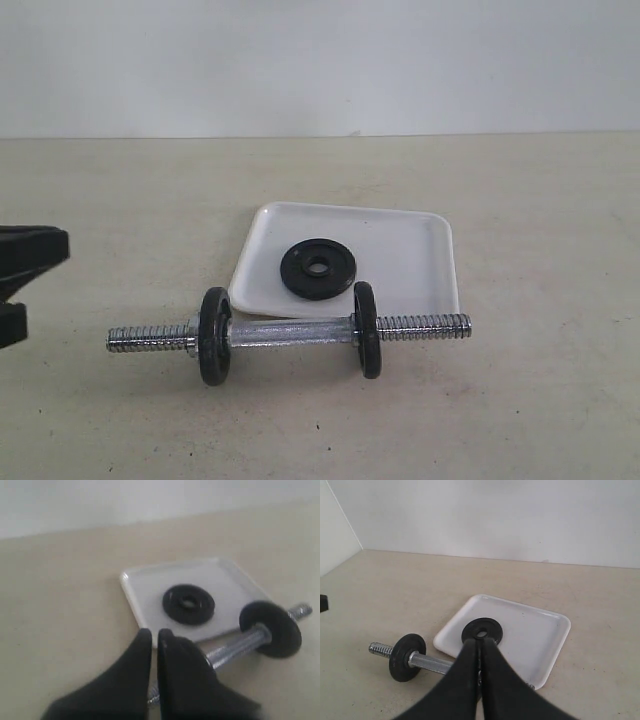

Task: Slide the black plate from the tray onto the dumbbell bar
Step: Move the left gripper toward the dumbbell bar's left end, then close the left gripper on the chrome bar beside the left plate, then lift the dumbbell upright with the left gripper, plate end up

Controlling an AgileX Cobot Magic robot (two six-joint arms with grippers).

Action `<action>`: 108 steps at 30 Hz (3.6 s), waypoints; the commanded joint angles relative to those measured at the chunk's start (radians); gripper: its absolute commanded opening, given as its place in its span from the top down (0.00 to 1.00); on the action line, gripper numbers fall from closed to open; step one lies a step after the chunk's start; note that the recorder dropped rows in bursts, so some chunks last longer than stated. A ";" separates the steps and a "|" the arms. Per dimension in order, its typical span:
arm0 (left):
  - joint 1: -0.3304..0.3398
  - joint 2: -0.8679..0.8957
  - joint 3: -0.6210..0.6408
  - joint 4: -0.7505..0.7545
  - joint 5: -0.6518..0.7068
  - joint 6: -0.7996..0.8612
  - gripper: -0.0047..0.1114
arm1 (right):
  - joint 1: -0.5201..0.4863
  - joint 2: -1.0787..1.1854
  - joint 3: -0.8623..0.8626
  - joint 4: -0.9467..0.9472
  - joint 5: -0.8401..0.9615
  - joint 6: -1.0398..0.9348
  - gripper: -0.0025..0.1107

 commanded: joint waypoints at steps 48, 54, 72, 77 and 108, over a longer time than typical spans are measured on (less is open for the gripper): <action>-0.666 1.084 -0.650 0.218 0.391 0.493 0.44 | 0.055 0.002 0.003 -0.052 -0.004 -0.033 0.48; -0.666 1.084 -0.650 0.218 0.433 0.443 0.57 | 0.059 0.002 0.003 -0.055 0.000 -0.033 0.48; -0.666 1.080 -0.655 0.218 0.429 0.049 0.92 | 0.059 0.002 0.003 -0.055 0.001 -0.027 0.48; -0.666 1.039 -0.655 0.218 0.391 0.029 0.92 | 0.059 0.002 0.003 -0.057 0.001 -0.026 0.48; -0.666 0.855 -0.553 0.222 0.286 -0.018 0.92 | 0.059 0.002 0.003 -0.062 0.007 0.003 0.48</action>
